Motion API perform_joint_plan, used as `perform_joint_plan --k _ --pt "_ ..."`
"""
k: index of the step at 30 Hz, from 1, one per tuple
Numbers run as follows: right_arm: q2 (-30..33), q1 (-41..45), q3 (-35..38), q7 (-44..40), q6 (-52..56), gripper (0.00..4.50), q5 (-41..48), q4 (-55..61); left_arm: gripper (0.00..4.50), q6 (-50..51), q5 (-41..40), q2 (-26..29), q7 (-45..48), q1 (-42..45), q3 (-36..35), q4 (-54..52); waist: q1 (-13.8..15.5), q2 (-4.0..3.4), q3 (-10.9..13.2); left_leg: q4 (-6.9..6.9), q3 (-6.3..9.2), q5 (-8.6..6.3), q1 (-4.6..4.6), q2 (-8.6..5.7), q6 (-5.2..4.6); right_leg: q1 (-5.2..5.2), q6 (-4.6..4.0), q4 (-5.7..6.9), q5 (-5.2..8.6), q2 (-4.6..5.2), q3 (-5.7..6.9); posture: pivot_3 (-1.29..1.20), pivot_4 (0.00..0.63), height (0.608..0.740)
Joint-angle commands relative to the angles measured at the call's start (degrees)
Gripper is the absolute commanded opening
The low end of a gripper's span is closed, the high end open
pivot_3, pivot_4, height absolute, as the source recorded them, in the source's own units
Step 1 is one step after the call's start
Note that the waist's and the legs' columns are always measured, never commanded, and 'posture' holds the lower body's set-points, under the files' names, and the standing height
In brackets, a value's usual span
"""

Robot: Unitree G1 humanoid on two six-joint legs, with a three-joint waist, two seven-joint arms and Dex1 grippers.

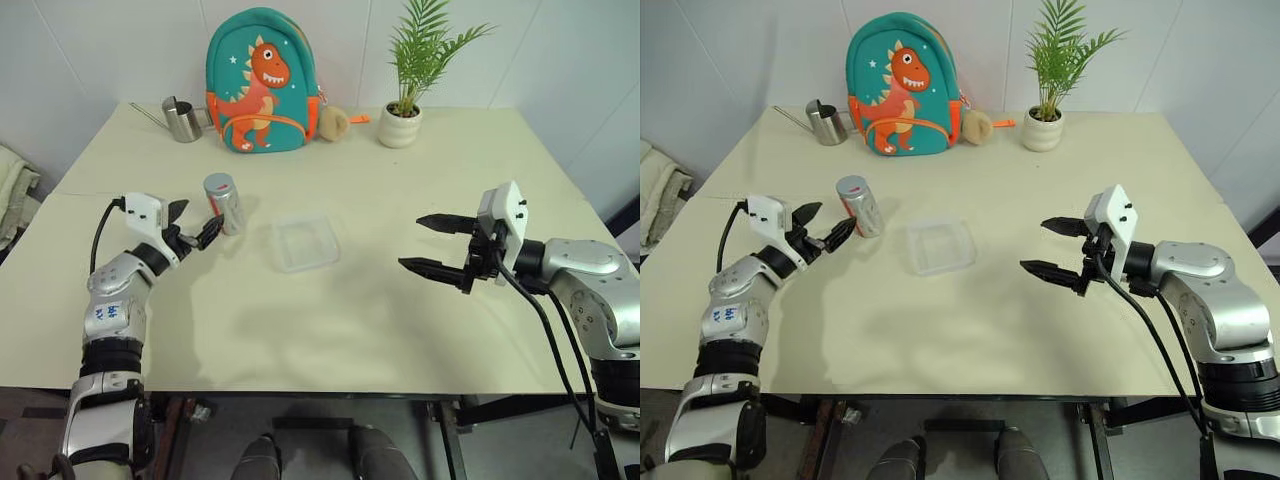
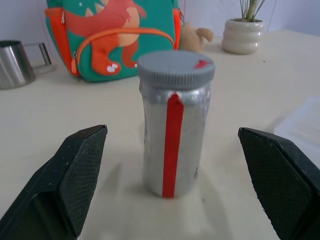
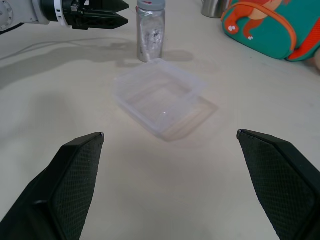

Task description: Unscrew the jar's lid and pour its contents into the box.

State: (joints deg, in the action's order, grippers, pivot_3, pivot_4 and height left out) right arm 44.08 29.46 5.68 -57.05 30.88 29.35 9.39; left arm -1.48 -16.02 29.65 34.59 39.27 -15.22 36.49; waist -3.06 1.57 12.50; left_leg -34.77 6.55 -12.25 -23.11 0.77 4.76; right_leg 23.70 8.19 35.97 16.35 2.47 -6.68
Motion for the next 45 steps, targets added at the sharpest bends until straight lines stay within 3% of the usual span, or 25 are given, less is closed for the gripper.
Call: perform_joint_plan --k 1,31,45 --pt "0.2 0.3 0.9 0.4 -0.8 4.5 0.2 1.8 4.48 -3.6 1.1 0.0 -0.1 2.8 0.1 4.2 0.0 0.0 0.0 -0.01 0.0 0.0 0.0 -0.01 0.0 0.0 0.01 0.0 0.0 0.0 0.0 0.0 0.15 0.74" --pt "0.7 -0.9 1.7 1.9 0.0 4.5 0.2 3.0 4.48 -13.5 5.1 -3.3 -1.0 18.7 2.3 28.1 0.4 0.01 0.0 -0.08 0.03 0.0 -0.06 -0.05 0.0 0.0 0.07 -0.01 -0.03 0.01 0.01 0.0 0.15 0.74" --pt "0.6 -0.6 1.9 2.4 0.2 4.5 -0.1 2.9 4.48 -12.9 6.4 -3.5 -2.2 20.9 2.3 32.2 0.3 0.01 0.0 -0.05 0.03 0.0 -0.06 -0.04 0.0 0.0 0.07 -0.02 -0.03 0.01 0.02 0.0 0.15 0.74"
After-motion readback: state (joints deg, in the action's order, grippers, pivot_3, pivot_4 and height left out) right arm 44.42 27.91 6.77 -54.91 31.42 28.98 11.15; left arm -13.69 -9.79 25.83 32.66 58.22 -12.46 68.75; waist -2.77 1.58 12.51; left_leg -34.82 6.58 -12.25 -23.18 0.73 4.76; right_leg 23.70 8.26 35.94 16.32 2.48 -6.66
